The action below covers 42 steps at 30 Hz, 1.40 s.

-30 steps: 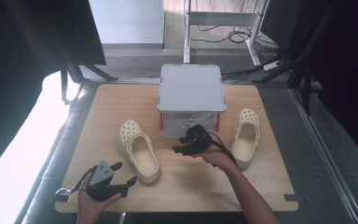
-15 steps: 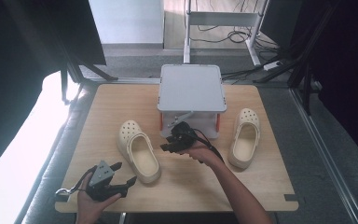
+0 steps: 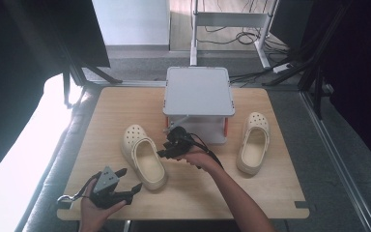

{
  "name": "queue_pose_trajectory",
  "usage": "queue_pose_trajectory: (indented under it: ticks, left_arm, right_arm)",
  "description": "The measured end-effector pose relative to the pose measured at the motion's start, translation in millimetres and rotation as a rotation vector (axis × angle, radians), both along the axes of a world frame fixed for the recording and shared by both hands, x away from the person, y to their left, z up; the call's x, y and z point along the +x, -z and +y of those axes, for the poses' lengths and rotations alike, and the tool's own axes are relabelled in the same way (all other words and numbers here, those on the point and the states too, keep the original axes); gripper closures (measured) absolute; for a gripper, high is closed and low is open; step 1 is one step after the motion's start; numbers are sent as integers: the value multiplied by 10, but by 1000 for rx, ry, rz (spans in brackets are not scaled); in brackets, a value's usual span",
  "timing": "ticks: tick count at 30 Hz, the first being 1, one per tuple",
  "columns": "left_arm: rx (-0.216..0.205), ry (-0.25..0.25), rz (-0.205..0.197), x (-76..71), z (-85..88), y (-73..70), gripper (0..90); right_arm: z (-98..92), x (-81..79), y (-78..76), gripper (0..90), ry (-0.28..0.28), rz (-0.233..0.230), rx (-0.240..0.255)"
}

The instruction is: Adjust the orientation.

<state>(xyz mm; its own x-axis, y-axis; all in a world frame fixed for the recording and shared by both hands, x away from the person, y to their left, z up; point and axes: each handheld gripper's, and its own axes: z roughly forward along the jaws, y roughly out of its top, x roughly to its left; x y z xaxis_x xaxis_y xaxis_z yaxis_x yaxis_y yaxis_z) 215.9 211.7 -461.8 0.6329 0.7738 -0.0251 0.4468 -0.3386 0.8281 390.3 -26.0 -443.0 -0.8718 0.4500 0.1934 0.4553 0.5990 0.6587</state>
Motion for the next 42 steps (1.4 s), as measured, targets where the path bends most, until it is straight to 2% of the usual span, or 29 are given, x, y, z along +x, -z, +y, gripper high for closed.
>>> queue_pose_trajectory:
  ticks: [8, 18, 30, 38, 40, 41, 42]
  left_arm:
    - [2, 0, 0, -1, 4, -1, 246]
    - [7, 3, 5, 3, -5, 6, 246]
    - [9, -2, 0, -4, 12, -5, 246]
    - [18, -5, -2, -4, 13, 1, 246]
    - [20, -6, -2, -4, 13, 2, 246]
    - [20, -6, -2, -4, 13, 2, 246]
    - [21, -6, -3, -5, 13, 2, 246]
  right_arm:
    - [127, 36, 48, 525, 10, 11, -7]
    - [186, 69, 66, 521, 12, 13, -13]
    - [351, 170, 59, 526, 21, 12, -49]
    - [485, 222, 109, 592, 47, 27, -77]
    - [540, 215, 125, 650, 56, 29, -88]
    - [540, 215, 125, 650, 56, 29, -88]
    - [556, 205, 125, 675, 74, 27, -93]
